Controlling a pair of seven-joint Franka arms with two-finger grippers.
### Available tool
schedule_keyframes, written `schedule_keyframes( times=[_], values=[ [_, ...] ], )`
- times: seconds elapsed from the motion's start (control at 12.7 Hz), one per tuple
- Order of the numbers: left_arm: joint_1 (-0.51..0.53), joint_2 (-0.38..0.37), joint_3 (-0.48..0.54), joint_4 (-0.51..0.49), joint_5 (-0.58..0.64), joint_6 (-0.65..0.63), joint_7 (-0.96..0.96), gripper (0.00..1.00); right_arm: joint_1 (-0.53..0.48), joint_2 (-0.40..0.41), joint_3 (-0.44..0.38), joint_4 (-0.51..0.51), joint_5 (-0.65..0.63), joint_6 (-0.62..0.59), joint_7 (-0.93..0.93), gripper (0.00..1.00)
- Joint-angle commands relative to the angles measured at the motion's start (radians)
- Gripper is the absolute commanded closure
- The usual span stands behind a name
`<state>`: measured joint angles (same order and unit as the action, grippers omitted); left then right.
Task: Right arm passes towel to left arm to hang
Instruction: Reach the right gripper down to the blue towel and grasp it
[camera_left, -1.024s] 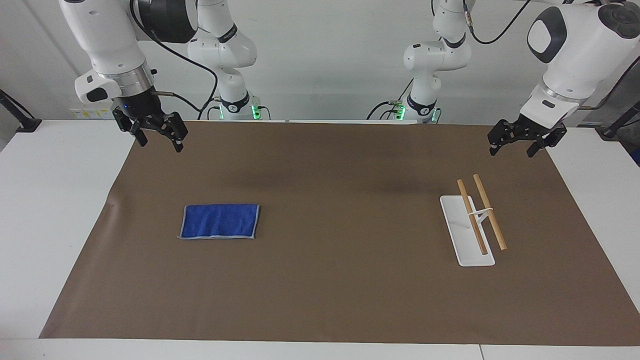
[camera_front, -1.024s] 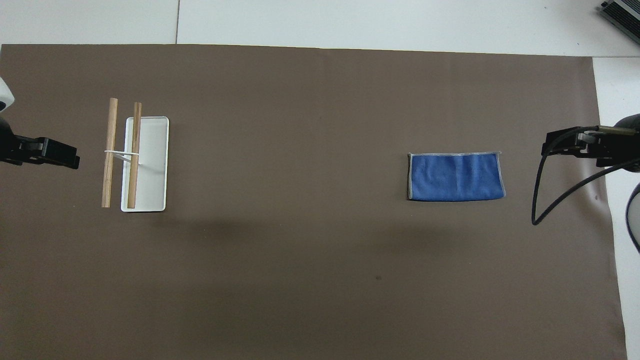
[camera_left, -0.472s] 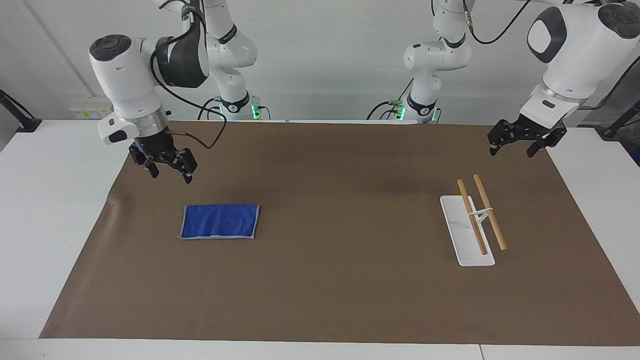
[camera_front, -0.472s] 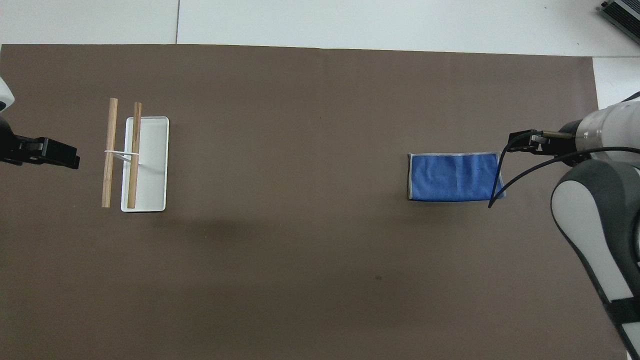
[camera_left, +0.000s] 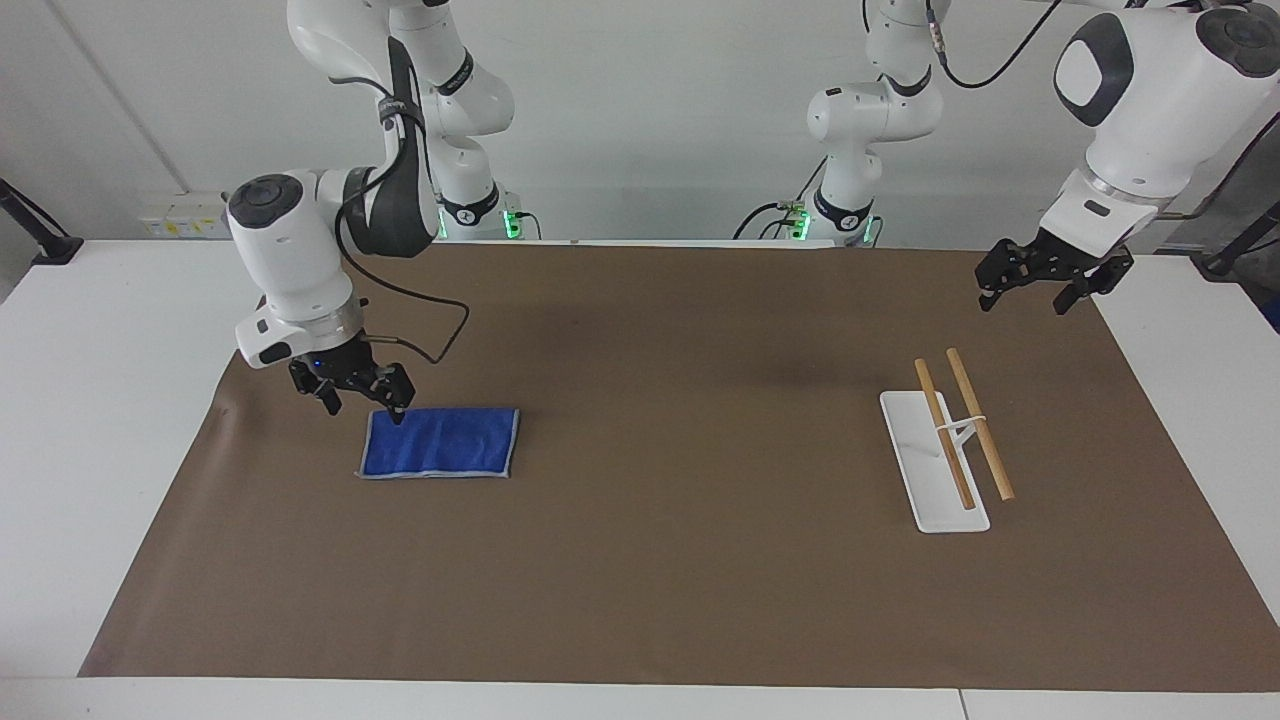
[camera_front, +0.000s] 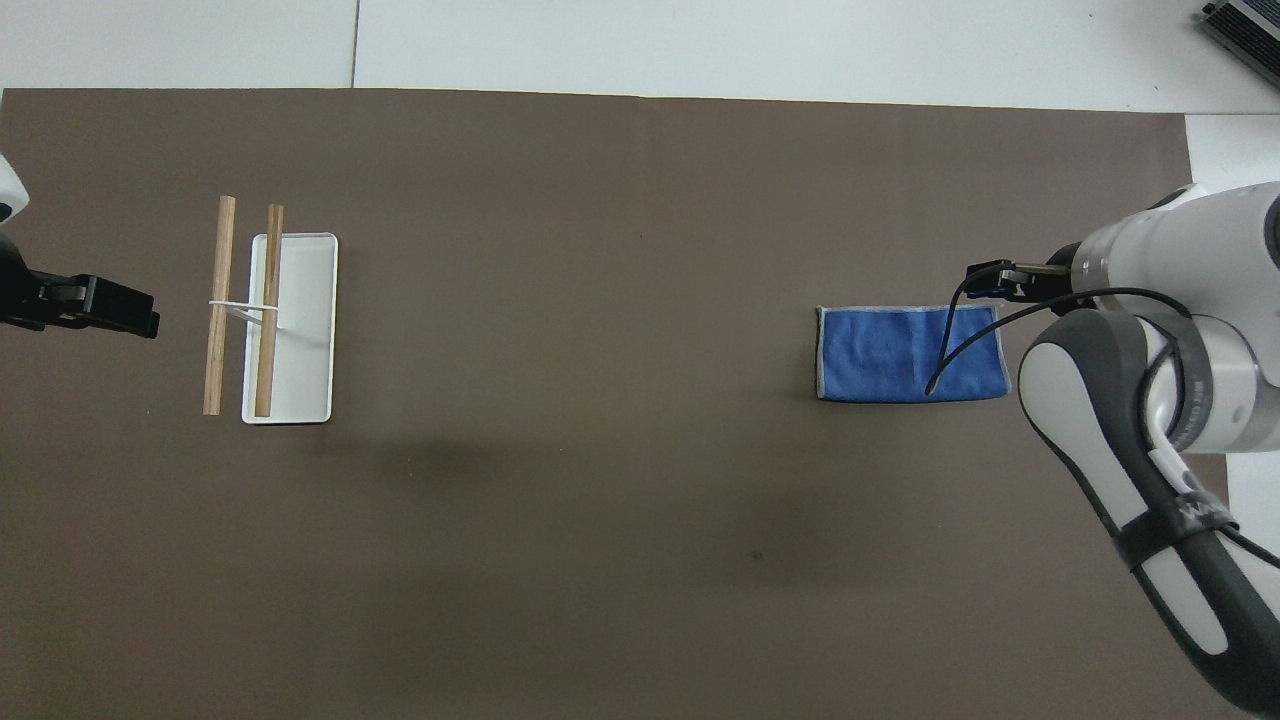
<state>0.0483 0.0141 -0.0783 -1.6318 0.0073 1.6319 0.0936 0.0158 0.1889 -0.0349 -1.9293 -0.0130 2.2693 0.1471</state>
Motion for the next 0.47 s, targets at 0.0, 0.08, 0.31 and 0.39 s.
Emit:
schedule_keyframes(
  times=[0.0,0.08,0.31,0.39],
  values=[
    [-0.008,-0.031,0.008,-0.039,-0.009,0.016,-0.012,0.00,0.022,0.050,0.003,-0.031,-0.004,0.102,-0.023,0.00],
    [-0.010,-0.031,0.008,-0.039,-0.009,0.016,-0.012,0.00,0.023,0.053,0.003,-0.071,-0.004,0.137,-0.024,0.00],
    [-0.008,-0.031,0.008,-0.039,-0.009,0.016,-0.011,0.00,0.038,0.113,0.003,-0.128,-0.005,0.265,-0.096,0.00],
    [-0.008,-0.031,0.008,-0.039,-0.009,0.016,-0.012,0.00,0.038,0.118,0.003,-0.137,-0.005,0.268,-0.103,0.00]
  ],
)
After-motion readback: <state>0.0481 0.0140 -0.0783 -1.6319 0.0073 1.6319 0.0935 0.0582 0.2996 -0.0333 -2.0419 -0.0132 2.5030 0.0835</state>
